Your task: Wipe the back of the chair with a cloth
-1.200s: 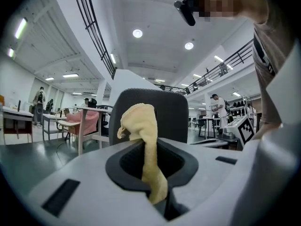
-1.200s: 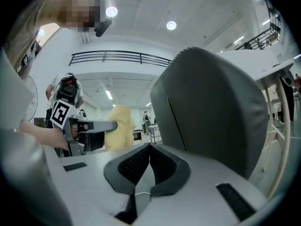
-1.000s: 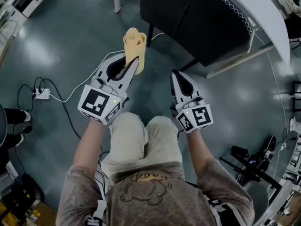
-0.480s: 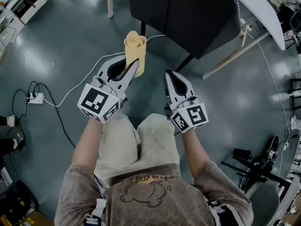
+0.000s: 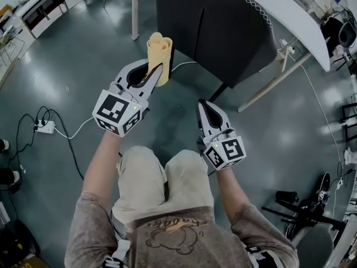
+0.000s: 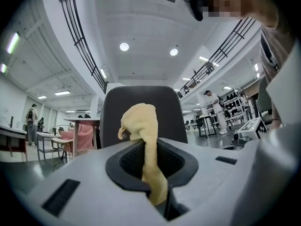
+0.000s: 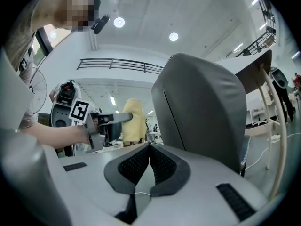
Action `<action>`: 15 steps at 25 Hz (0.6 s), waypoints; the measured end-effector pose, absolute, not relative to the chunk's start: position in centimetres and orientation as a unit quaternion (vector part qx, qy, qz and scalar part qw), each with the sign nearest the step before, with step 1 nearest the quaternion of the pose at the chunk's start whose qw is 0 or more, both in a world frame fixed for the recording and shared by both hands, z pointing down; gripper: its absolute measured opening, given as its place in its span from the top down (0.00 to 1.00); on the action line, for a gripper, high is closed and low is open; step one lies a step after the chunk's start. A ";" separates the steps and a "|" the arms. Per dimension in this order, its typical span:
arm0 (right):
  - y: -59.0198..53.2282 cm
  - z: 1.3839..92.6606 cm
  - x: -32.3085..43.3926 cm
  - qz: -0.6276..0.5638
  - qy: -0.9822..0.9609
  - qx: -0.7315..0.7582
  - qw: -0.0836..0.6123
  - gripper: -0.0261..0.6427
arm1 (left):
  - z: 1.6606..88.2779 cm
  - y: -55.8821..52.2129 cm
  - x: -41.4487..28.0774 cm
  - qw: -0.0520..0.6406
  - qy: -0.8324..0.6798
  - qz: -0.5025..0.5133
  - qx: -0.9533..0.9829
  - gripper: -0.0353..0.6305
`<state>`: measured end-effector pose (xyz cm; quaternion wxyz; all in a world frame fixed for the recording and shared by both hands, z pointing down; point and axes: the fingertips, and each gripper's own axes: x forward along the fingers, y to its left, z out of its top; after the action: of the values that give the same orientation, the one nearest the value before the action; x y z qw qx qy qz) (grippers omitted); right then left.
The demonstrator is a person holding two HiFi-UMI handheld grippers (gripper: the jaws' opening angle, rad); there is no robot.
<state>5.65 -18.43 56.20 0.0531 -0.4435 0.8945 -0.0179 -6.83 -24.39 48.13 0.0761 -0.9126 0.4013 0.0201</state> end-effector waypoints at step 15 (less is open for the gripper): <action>-17.6 56.2 6.0 -0.011 0.896 -0.442 0.048 0.92 | 42.3 -37.5 -11.4 0.033 0.471 0.085 -0.877 0.87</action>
<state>6.01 -17.58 56.22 0.0481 -0.4422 0.8955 -0.0113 -11.39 -37.48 42.27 0.0334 -0.8775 0.4710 0.0845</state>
